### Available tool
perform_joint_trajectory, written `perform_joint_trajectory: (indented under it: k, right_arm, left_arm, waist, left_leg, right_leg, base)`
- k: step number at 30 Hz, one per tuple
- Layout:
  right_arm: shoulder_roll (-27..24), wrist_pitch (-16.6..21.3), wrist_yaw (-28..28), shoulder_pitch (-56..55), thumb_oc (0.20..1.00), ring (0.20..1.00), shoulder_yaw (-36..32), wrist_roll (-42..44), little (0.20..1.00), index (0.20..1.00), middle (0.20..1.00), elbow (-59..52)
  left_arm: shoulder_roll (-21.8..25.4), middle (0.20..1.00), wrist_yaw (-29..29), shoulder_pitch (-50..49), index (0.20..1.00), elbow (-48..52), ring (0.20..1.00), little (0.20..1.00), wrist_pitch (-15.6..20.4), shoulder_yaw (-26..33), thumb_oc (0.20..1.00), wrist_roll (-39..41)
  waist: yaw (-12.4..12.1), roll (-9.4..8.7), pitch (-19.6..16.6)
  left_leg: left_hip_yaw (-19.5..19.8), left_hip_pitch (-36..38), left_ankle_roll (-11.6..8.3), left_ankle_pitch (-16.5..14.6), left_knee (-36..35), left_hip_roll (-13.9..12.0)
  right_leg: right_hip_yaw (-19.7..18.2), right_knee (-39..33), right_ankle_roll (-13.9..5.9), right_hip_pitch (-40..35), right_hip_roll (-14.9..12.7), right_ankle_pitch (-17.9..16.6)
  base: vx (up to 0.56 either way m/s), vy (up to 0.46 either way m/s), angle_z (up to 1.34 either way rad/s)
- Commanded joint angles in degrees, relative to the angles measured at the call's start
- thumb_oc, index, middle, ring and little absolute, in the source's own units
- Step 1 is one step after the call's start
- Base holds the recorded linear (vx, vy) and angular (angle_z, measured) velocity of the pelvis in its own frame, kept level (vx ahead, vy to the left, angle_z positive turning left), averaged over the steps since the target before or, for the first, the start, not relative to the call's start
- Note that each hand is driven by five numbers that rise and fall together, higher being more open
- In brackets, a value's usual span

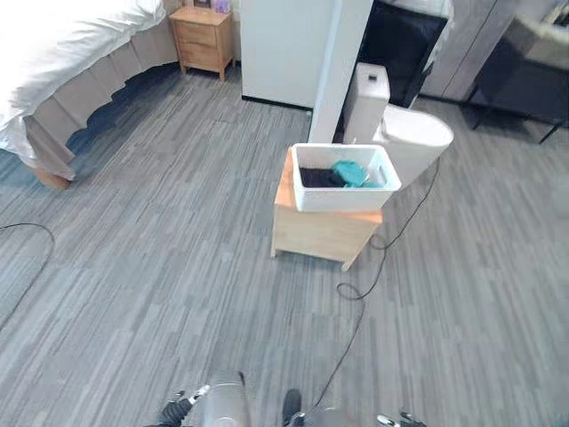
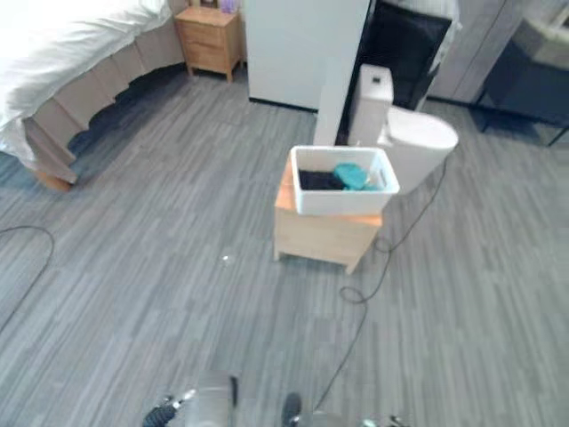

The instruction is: Grab the laundry basket,head to the washer,open it,put in the laundry and shut it.

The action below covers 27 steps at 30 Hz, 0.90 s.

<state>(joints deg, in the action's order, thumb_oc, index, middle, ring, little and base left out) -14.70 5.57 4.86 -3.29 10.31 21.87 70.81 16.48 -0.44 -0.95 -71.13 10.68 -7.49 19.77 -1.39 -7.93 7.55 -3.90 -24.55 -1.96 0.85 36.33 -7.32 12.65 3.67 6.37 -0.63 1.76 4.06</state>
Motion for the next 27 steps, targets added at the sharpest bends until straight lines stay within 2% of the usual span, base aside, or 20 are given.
perform_joint_trajectory:
  k: [1,2,3,4,6,9,10,11,12,13,14,15,16,18,19,21,23,24,25,27]
  right_arm:
    - [-4.37,1.55,-1.27,0.2,1.0,1.0,-1.96,2.48,1.0,1.0,1.0,-1.56]
    - [-4.73,1.8,-1.78,0.48,1.0,1.0,-2.3,2.55,1.0,1.0,1.0,-1.89]
    - [-4.73,1.8,-1.78,0.48,1.0,1.0,-2.3,2.55,1.0,1.0,1.0,-1.89]
    - [-6.04,2.54,-3.44,1.8,1.0,1.0,-4.81,3.65,1.0,1.0,1.0,-1.76]
    - [-6.76,2.52,-3.8,2.23,1.0,1.0,-6.24,3.41,1.0,1.0,1.0,-2.64]
    - [-7.36,2.49,-3.9,2.53,1.0,1.0,-7.63,3.67,1.0,1.0,1.0,-3.83]
    - [-7.54,2.59,-3.84,2.66,1.0,1.0,-8.13,3.61,1.0,1.0,1.0,-4.57]
    - [-7.69,2.33,-3.81,2.64,1.0,1.0,-9.02,4.23,1.0,1.0,1.0,-6.99]
    - [-7.9,2.22,-3.84,2.59,1.0,1.0,-9.4,4.69,1.0,1.0,1.0,-9.38]
    - [-7.92,2.21,-3.85,2.59,1.0,1.0,-9.41,4.69,1.0,1.0,1.0,-9.39]
    - [-7.96,2.29,-4.16,2.69,1.0,1.0,-9.55,4.65,1.0,1.0,1.0,-10.35]
    - [-7.82,2.48,-4.57,2.7,1.0,1.0,-9.67,4.45,1.0,1.0,1.0,-11.46]
    - [-7.8,2.69,-5.15,2.5,1.0,1.0,-10.15,4.53,1.0,1.0,1.0,-12.93]
    - [-8.09,2.82,-5.59,1.53,1.0,1.0,-11.14,5.17,1.0,1.0,1.0,-16.31]
    - [-8.45,3.26,-6.76,1.08,1.0,1.0,-12.64,5.42,1.0,1.0,1.0,-19.13]
    - [-8.82,3.3,-7.48,0.09,1.0,1.0,-14.25,5.12,1.0,1.0,1.0,-22.2]
    - [-9.26,3.18,-7.76,-0.55,1.0,1.0,-14.85,4.43,1.0,1.0,1.0,-23.36]
    - [-9.72,3.13,-8.06,-1.21,1.0,1.0,-15.85,3.89,1.0,1.0,1.0,-24.82]
    - [-10.83,2.93,-8.34,-2.71,1.0,1.0,-17.33,2.57,1.0,1.0,1.0,-26.83]
    - [-11.56,2.42,-8.23,-3.2,1.0,1.0,-17.92,1.96,1.0,1.0,1.0,-27.48]
  left_arm:
    - [-0.38,1.0,0.02,1.17,1.0,1.94,1.0,1.0,1.66,-0.35,1.0,1.22]
    - [-0.22,1.0,0.01,1.05,1.0,2.38,1.0,1.0,1.75,-0.47,1.0,1.34]
    - [-0.22,1.0,0.01,1.05,1.0,2.38,1.0,1.0,1.75,-0.47,1.0,1.34]
    - [-0.23,1.0,0.07,0.8,1.0,2.11,1.0,1.0,1.74,-0.45,1.0,1.62]
    - [-0.21,1.0,-0.19,-0.18,1.0,1.25,1.0,1.0,1.53,0.9,1.0,1.92]
    - [-0.02,1.0,-0.48,-1.26,1.0,-0.09,1.0,1.0,1.37,1.85,1.0,1.65]
    - [0.39,1.0,-0.72,-1.75,1.0,-1.01,1.0,1.0,1.18,2.24,1.0,1.01]
    - [1.48,1.0,-0.76,-1.46,1.0,-1.37,1.0,1.0,0.63,2.23,1.0,0.17]
    - [2.14,1.0,-0.67,-0.97,1.0,-0.96,1.0,1.0,0.65,2.3,1.0,0.36]
    - [2.13,1.0,-0.67,-0.96,1.0,-0.96,1.0,1.0,0.65,2.29,1.0,0.36]
    - [2.36,1.0,-0.52,-0.94,1.0,-0.74,1.0,1.0,0.69,2.23,1.0,0.38]
    - [2.68,1.0,-0.28,-0.98,1.0,-0.32,1.0,1.0,0.66,2.45,1.0,0.8]
    - [3.02,1.0,0.06,-0.95,1.0,0.48,1.0,1.0,0.72,3.04,1.0,1.69]
    - [3.86,1.0,0.68,-0.85,1.0,2.77,1.0,1.0,1.21,4.33,1.0,3.4]
    - [4.19,1.0,1.5,-0.88,1.0,6.24,1.0,1.0,1.79,5.46,1.0,4.5]
    - [4.68,1.0,2.68,-0.97,1.0,9.77,1.0,1.0,2.52,5.95,1.0,4.37]
    - [4.98,1.0,3.0,-0.89,1.0,11.83,1.0,1.0,2.64,5.73,1.0,3.8]
    - [5.31,1.0,3.0,-1.32,1.0,15.08,1.0,1.0,2.75,5.59,1.0,3.38]
    - [5.74,1.0,3.27,-3.1,1.0,21.7,1.0,1.0,2.66,6.17,1.0,2.29]
    - [5.9,1.0,3.38,-4.18,1.0,24.93,1.0,1.0,2.26,6.53,1.0,1.98]
  waist:
    - [-0.4,3.58,2.33]
    - [-1.07,4.11,2.15]
    - [-0.99,4.12,2.07]
    - [-2.56,4.81,1.22]
    - [-3.33,5.16,-0.29]
    - [-4.92,4.66,-1.79]
    - [-5.59,4.15,-2.4]
    - [-5.05,3.77,-1.62]
    - [-4.02,4.26,-0.84]
    - [-4.05,4.34,-0.98]
    - [-3.52,4.89,-0.52]
    - [-3.45,5.36,-0.41]
    - [-3.26,5.62,-0.44]
    - [-2.84,6.01,-0.59]
    - [-2.5,6.38,-0.79]
    - [-1.6,6.35,-0.51]
    - [-1.41,6.04,-0.2]
    - [-1.36,5.46,-0.23]
    - [-1.62,4.42,-1.32]
    - [-1.62,4.21,-1.9]
  left_leg:
    - [0.76,8.38,-0.47,2.78,-23.6,-0.11]
    - [2.57,8.37,-0.8,4.52,-29.36,1.22]
    - [2.63,8.35,-0.81,4.69,-29.58,1.25]
    - [7.51,5.91,-1.65,6.51,-39.17,4.81]
    - [6.7,7.34,-1.36,7.12,-39.64,4.62]
    - [7.1,7.63,-0.33,7.6,-35.41,5.38]
    - [7.33,8.55,0.42,6.68,-34.29,6.23]
    - [5.76,11.02,2.38,4.77,-33.01,7.05]
    - [5.23,12.24,3.39,3.83,-32.64,7.07]
    - [5.24,12.08,3.37,3.87,-32.64,6.97]
    - [4.87,13.25,4.26,2.92,-32.64,7.08]
    - [4.63,15.25,4.96,1.98,-33.3,7.4]
    - [4.63,17.6,5.0,1.28,-34.57,7.55]
    - [4.62,19.6,4.4,0.46,-35.43,7.09]
    - [4.37,21.13,3.76,-0.69,-36.25,6.44]
    - [4.62,22.69,3.34,-1.48,-36.99,6.63]
    - [4.66,23.55,3.24,-2.01,-37.02,6.93]
    - [4.61,23.76,3.2,-2.67,-36.74,7.68]
    - [4.2,24.61,3.24,-3.2,-37.23,8.56]
    - [4.29,25.12,3.12,-3.16,-37.95,8.54]
  right_leg:
    - [-4.82,-2.11,-6.98,-1.56,-3.13,1.67]
    - [-5.22,-2.25,-7.03,-2.83,-2.43,2.63]
    - [-5.14,-2.25,-7.03,-2.74,-2.44,2.6]
    - [-6.85,-3.39,-7.67,-6.49,-1.29,4.66]
    - [-7.88,-4.24,-8.85,-9.32,-1.7,5.54]
    - [-9.02,-2.53,-10.21,-10.98,-3.62,5.84]
    - [-9.8,0.75,-10.95,-10.3,-4.75,5.72]
    - [-10.13,16.14,-13.09,-4.77,-6.67,0.79]
    - [-10.54,23.66,-13.52,-0.77,-6.86,-1.56]
    - [-10.56,23.63,-13.5,-0.6,-6.76,-1.66]
    - [-9.86,28.47,-14.02,2.22,-7.38,-3.66]
    - [-7.61,29.92,-14.1,3.85,-9.06,-4.37]
    - [-3.72,26.49,-13.57,3.84,-10.97,-2.93]
    - [1.41,18.38,-12.55,3.71,-12.39,-0.9]
    - [3.73,9.83,-13.64,4.73,-14.7,-2.81]
    - [2.39,3.04,-15.12,5.16,-15.47,-6.16]
    - [1.52,1.66,-15.77,5.07,-15.65,-7.54]
    - [1.71,-0.65,-16.05,3.43,-15.9,-7.6]
    - [3.35,-1.51,-16.97,1.78,-16.66,-9.38]
    - [3.84,-2.07,-17.19,1.16,-16.6,-9.78]
  base:
    - [0.57,0.091,0.26]
    - [0.32,0.062,0.12]
    - [0.63,0.137,-0.06]
    - [0.65,0.16,-0.15]
    - [0.66,0.203,-0.26]
    - [0.32,0.152,-0.71]
    - [0.49,0.339,-0.9]
    - [0.39,0.343,-0.57]
    - [0.25,0.254,-0.54]
    - [0.1,0.154,-0.55]
    - [0.13,0.144,-0.25]
    - [0.25,0.185,0.01]
    - [0.3,0.115,0.03]
    - [0.29,-0.017,-0.19]
    - [0.27,-0.098,-0.02]
    - [0.2,-0.081,0.1]
    - [0.12,-0.042,0.3]
    - [0.25,-0.083,0.45]
    - [0.18,-0.06,0.45]
    - [0.15,-0.055,0.46]
